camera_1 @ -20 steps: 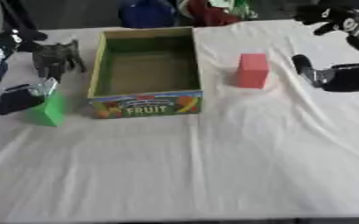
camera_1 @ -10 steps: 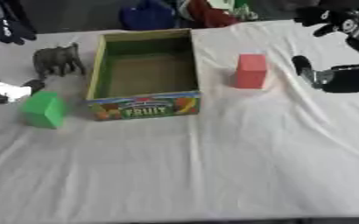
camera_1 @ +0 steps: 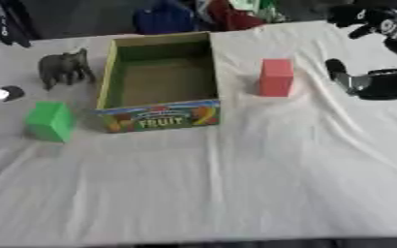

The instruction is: Pick up objects on the table and place them in the box.

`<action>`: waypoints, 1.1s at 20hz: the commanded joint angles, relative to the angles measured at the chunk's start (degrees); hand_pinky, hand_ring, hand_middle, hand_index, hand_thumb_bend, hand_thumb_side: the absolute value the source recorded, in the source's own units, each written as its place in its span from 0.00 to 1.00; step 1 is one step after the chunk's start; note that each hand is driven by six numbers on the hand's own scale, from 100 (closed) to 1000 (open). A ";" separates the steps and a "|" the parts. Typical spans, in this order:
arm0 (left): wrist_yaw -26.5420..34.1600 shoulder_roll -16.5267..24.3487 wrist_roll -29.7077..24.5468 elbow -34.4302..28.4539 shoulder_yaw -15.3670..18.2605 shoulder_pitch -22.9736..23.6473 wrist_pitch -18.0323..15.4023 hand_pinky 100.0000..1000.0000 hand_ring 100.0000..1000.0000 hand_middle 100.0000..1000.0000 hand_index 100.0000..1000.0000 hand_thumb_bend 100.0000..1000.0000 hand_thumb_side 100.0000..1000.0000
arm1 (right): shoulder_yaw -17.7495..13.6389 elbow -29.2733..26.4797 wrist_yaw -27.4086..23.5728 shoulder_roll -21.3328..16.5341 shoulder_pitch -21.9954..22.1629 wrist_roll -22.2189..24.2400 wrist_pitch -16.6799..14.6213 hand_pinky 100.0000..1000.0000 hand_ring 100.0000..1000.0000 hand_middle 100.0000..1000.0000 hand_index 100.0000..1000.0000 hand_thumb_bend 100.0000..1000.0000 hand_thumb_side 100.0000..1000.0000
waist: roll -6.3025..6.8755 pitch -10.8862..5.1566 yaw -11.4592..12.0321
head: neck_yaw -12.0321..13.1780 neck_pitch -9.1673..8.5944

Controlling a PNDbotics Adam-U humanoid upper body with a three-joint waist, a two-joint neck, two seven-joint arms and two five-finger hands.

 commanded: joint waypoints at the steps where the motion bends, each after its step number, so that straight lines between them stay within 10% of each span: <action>1: -3.15 1.06 -1.93 3.66 -0.27 -1.90 -1.94 0.72 0.74 0.73 0.80 0.37 0.16 | -0.37 0.01 -0.53 -2.28 -0.58 0.22 -0.13 0.78 0.88 0.85 0.99 0.03 0.21 | -0.17 -1.06 -0.01 | -0.22 0.49; 12: -6.61 -0.90 -2.56 9.23 -2.14 -2.68 -6.76 0.71 0.73 0.72 0.79 0.32 0.13 | -0.36 0.29 -0.51 -2.20 -0.55 0.26 -0.26 0.78 0.88 0.85 0.99 0.00 0.22 | -0.30 -1.08 0.08 | -0.09 0.52; 18: -4.78 -1.05 -4.67 10.31 -3.82 -2.38 -7.56 0.75 0.77 0.77 0.82 0.51 0.21 | -0.32 0.36 -0.47 -2.13 -0.58 0.33 -0.29 0.78 0.88 0.85 0.99 0.00 0.22 | -0.33 -1.03 -0.13 | 0.22 0.63; 22: -6.29 -1.31 -6.47 10.05 -4.24 -2.56 -8.06 0.74 0.77 0.76 0.81 0.47 0.19 | -0.28 0.38 -0.48 -2.04 -0.61 0.39 -0.33 0.78 0.88 0.85 1.00 0.00 0.23 | -0.27 -1.01 -0.15 | 0.21 0.66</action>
